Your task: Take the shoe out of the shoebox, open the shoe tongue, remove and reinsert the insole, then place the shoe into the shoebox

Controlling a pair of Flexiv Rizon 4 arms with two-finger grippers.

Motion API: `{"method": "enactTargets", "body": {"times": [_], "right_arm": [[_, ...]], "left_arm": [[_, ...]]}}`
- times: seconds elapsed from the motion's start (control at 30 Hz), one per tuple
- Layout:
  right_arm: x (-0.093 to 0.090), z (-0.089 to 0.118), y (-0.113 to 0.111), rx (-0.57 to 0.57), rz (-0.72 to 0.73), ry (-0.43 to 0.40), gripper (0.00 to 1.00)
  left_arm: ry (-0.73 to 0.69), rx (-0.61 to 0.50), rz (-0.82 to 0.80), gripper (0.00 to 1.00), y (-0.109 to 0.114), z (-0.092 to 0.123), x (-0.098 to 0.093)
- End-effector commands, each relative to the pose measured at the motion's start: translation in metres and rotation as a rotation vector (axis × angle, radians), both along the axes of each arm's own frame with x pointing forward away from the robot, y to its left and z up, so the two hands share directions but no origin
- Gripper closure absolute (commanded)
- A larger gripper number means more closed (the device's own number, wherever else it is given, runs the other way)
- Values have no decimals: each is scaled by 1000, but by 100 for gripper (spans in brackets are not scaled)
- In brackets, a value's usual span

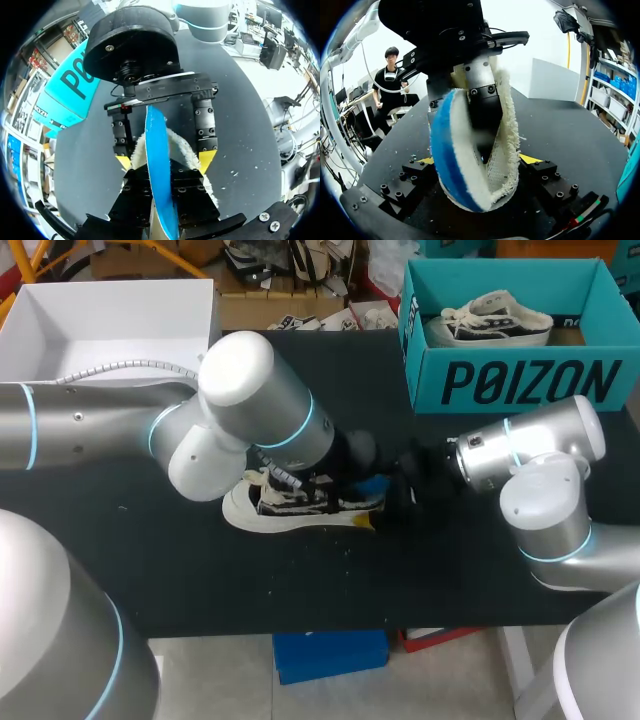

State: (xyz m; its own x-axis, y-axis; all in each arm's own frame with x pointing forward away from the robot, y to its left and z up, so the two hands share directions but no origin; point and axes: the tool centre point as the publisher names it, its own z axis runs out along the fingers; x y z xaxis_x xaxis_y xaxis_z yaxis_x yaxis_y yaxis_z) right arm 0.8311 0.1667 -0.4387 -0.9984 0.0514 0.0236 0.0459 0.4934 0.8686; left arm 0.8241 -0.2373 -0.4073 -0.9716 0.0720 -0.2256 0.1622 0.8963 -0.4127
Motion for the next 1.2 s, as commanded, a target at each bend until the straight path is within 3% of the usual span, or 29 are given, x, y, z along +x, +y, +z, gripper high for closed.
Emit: {"method": "enactTargets", "body": {"times": [0.03, 0.4, 0.6, 1.2], "right_arm": [[1, -2, 0, 0, -1, 0, 100], [1, -2, 0, 0, -1, 0, 100], [1, -2, 0, 0, -1, 0, 100], [1, -2, 0, 0, -1, 0, 100]], "left_arm": [[-3, -1, -4, 100, 8, 3, -7], [95, -84, -91, 100, 39, 29, -31], [154, -156, -158, 100, 41, 54, -42], [314, -433, -148, 100, 22, 168, -70]]}}
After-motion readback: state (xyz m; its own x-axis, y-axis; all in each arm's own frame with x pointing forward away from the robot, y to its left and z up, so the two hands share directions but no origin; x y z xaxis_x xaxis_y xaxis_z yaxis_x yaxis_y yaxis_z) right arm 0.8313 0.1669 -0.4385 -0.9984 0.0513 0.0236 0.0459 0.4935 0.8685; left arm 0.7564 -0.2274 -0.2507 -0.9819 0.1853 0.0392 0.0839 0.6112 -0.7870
